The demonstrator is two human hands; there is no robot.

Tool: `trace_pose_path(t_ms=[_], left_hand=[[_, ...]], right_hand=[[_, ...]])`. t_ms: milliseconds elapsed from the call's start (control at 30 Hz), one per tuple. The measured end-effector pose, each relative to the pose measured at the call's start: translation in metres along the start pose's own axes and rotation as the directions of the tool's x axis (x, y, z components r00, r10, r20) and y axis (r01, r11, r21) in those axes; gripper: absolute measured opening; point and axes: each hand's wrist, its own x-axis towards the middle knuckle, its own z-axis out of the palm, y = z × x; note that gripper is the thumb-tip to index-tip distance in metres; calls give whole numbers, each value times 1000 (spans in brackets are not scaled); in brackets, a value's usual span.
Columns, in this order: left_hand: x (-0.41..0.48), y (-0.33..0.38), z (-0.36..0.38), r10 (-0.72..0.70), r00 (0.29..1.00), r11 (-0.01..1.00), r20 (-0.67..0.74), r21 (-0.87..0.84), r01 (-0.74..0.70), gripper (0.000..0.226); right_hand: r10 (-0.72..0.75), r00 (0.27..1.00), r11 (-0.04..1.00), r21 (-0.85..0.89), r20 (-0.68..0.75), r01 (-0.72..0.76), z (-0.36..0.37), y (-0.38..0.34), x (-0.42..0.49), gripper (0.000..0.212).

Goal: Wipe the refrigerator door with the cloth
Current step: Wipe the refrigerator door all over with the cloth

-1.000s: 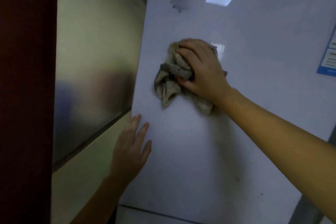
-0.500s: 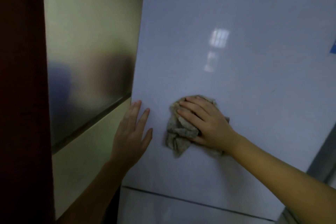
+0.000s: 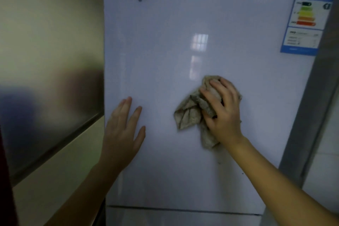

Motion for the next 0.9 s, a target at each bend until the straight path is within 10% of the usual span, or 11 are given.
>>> trace_pose_path(t_ms=[900], left_hand=[[9,22,8,-19,998,1000,62,3,19,58]], right_hand=[[388,920,918,72,45,-391,-25,-6,-63,54]])
